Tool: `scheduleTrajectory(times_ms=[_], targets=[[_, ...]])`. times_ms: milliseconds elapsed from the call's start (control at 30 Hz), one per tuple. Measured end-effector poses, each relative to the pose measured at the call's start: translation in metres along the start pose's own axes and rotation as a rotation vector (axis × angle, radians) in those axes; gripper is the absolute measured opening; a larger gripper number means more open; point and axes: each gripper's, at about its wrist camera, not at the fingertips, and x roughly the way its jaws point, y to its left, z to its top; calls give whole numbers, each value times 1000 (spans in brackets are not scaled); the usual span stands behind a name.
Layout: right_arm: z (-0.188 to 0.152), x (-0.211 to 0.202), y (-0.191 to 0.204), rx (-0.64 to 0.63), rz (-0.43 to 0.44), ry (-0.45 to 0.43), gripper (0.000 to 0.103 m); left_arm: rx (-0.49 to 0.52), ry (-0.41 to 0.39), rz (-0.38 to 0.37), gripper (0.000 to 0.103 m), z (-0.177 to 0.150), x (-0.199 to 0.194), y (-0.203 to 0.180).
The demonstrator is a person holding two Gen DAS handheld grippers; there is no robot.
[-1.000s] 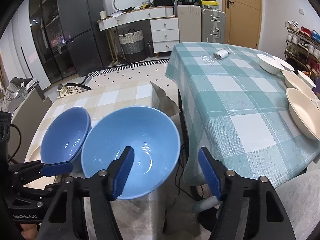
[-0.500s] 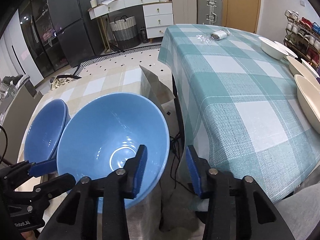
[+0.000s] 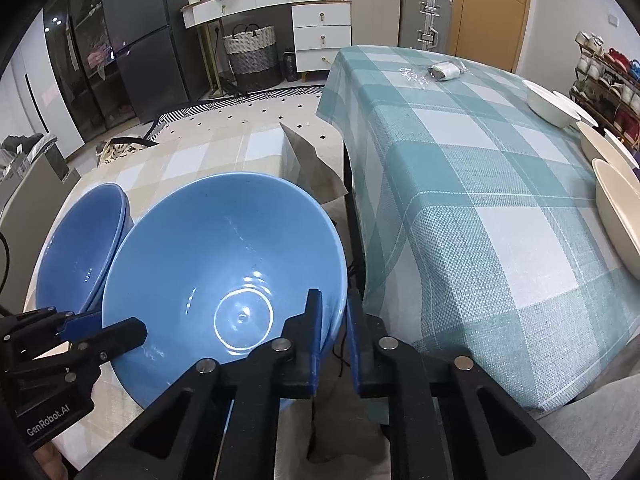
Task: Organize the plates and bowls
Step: 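Close the left tool on the light blue bowl rim while the right tool grips the opposite rim, then lift the light blue bowl with both tools above the darker blue bowl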
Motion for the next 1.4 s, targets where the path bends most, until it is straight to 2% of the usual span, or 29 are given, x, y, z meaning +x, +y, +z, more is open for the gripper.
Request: scheduleTrajectory(times_ms=[533,1400], targets=[[-3,-15,0,-3,-31,-28,11,46,-1,9,24,-1,-2,-8],[8,-79,11,7,-47,-176,11,79,-119,-2,24,10,-53,-15]])
